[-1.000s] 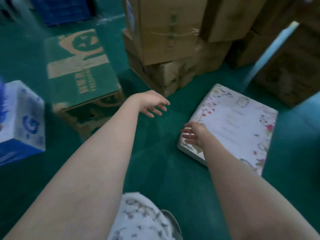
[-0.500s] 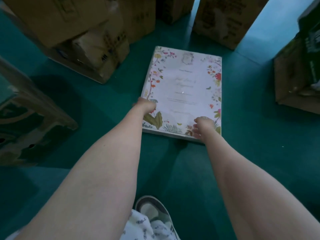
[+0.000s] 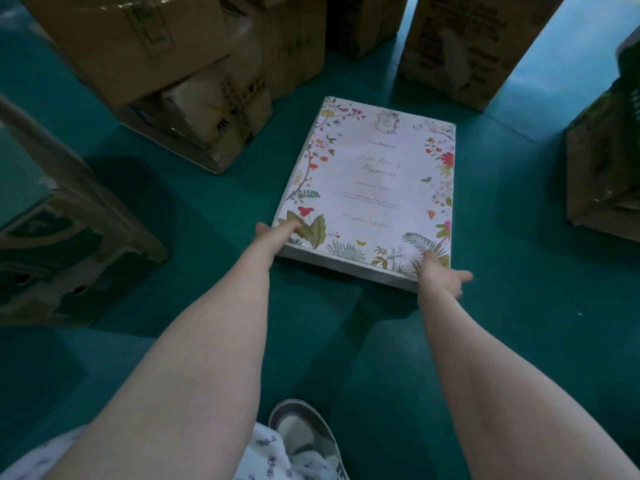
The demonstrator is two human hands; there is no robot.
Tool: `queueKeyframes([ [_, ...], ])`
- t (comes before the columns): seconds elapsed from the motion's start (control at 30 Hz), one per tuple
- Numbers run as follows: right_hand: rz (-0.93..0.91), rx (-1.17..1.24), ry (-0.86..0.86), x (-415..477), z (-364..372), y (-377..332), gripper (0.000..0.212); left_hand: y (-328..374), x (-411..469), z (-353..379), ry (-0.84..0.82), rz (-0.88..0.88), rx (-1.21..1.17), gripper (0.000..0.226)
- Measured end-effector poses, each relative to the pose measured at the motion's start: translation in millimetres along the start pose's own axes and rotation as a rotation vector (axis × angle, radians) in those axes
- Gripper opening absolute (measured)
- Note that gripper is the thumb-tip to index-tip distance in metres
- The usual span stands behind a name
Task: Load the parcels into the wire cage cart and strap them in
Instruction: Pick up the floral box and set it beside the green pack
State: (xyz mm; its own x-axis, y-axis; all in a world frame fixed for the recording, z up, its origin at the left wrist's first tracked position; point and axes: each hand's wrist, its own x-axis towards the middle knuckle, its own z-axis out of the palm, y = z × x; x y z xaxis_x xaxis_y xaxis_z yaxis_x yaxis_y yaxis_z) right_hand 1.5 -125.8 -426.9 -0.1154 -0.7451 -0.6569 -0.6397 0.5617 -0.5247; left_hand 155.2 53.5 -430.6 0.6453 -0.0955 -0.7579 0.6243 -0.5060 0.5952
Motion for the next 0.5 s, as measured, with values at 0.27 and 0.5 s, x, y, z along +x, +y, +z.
queueKeyframes([
  [0.27, -0.098, 0.164, 0.101, -30.9, -11.4, -31.1, 0.062, 45.8, -44.5, -21.8, 0.025, 0.145, -0.47, 0.038],
  [0.5, 0.068, 0.449, -0.119, -71.3, -7.5, -12.9, 0.036, 60.5, -57.4, -53.6, 0.054, 0.276, -0.445, 0.035],
])
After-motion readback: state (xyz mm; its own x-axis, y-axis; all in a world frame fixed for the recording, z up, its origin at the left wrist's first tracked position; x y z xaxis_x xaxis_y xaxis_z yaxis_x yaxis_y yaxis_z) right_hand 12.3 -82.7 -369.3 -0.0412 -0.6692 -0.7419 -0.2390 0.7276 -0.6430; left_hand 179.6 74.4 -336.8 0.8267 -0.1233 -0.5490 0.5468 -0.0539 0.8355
